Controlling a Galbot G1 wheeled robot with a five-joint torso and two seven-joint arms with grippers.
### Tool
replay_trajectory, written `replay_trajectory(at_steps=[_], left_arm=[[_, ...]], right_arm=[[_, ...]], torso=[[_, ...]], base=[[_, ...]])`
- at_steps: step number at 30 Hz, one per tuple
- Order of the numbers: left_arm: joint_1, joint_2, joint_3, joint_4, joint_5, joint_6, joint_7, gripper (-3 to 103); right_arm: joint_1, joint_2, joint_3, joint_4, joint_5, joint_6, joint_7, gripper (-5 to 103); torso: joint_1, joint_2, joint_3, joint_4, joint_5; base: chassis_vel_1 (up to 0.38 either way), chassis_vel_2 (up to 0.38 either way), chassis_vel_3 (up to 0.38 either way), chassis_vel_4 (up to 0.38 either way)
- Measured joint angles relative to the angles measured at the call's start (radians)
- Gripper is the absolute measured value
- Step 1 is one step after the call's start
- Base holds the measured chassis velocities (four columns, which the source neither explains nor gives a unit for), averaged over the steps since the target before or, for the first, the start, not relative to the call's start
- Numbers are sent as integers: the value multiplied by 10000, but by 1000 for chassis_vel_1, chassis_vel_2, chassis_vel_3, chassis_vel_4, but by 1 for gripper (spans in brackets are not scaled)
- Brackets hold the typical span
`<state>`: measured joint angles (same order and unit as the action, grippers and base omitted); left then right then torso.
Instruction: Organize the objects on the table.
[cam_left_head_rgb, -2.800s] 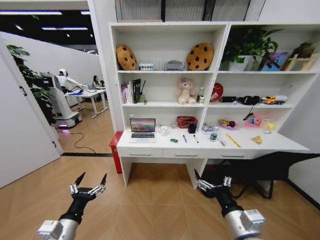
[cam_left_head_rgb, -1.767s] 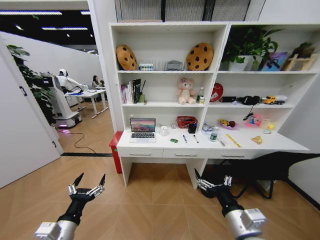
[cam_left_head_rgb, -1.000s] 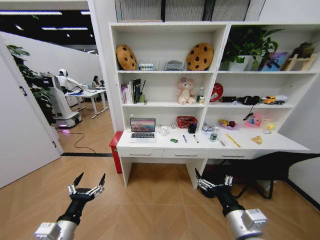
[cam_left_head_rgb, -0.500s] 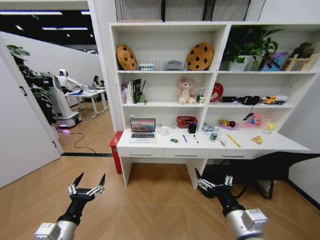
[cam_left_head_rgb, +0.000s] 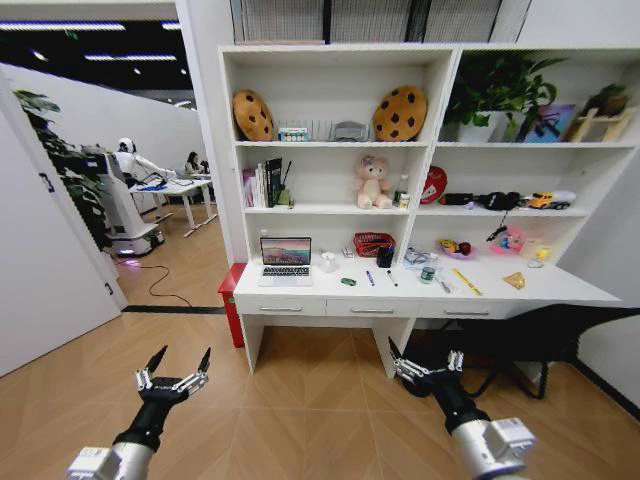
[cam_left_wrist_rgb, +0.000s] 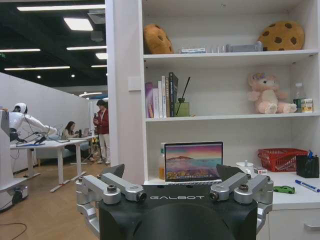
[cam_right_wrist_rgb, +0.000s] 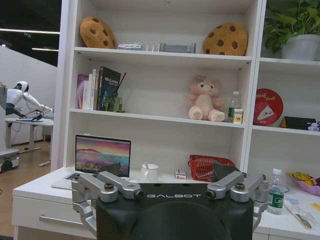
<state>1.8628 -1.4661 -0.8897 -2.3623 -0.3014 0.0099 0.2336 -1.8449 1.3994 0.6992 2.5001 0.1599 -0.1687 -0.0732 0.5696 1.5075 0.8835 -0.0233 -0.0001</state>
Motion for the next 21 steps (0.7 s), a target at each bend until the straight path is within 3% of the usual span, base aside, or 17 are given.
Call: replay_trajectory(at_steps=[8, 21], left_arm=[[-17, 0, 1, 46, -4, -24, 18, 100], [-30, -24, 38, 152, 20, -68, 27, 100]], right_arm=[[12, 5, -7, -7, -30, 21, 11, 100], [16, 12, -46, -106, -55, 33, 20, 100]], torso=[[2, -1, 0, 2, 0], [5, -3, 1, 3, 3]], base=[[-191, 179, 176, -176], [-298, 298, 291, -299]])
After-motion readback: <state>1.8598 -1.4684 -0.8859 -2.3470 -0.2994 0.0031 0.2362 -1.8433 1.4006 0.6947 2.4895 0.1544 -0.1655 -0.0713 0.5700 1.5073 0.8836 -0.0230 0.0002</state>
